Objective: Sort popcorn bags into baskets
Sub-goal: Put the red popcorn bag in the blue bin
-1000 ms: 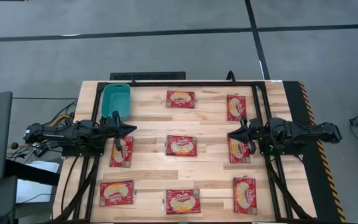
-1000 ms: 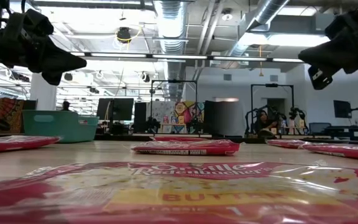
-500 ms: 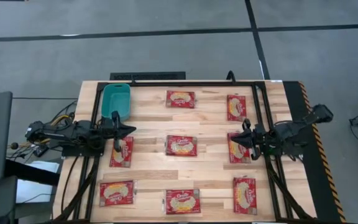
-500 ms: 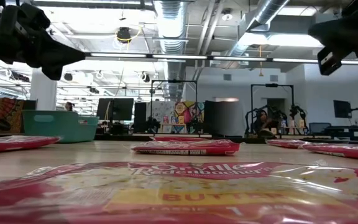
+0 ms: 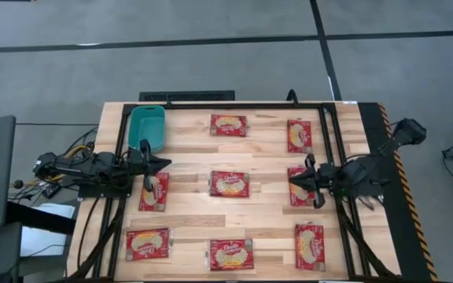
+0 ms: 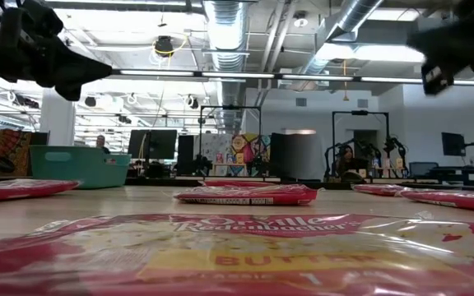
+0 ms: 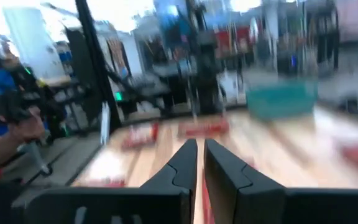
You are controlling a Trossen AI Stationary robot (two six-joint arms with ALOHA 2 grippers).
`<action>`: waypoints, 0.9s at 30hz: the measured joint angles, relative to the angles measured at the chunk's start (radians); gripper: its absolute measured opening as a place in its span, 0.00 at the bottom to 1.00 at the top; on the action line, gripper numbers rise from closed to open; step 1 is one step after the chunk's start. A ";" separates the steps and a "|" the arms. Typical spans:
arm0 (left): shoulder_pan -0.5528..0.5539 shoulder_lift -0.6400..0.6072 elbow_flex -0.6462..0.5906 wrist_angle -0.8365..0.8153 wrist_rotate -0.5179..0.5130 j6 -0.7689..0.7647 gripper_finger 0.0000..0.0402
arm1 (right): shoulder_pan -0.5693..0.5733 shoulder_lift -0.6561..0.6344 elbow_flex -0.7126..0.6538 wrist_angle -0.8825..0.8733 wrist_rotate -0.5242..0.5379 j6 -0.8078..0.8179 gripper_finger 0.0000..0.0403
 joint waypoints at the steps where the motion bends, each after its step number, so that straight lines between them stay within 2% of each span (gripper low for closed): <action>1: 0.000 0.000 0.000 0.000 -0.005 0.002 0.00 | -0.004 -0.005 0.002 0.020 -0.011 -0.046 0.14; 5: 0.000 0.000 0.000 -0.004 -0.065 0.032 0.00 | -0.037 -0.036 0.019 0.041 -0.016 -0.161 0.14; 9: 0.000 0.000 0.000 0.000 -0.142 0.034 0.00 | -0.068 -0.040 0.020 0.015 -0.080 -0.087 0.14; 13: 0.001 0.000 0.000 0.005 -0.158 0.087 0.00 | -0.077 -0.014 0.020 -0.007 -0.157 -0.015 0.14; 24: 0.001 0.000 0.000 0.049 -0.189 0.044 0.00 | -0.086 0.013 0.023 0.135 -0.146 -0.025 0.14; 27: 0.001 0.000 0.000 0.048 -0.190 0.023 0.02 | -0.103 0.012 0.028 0.158 -0.072 -0.045 0.14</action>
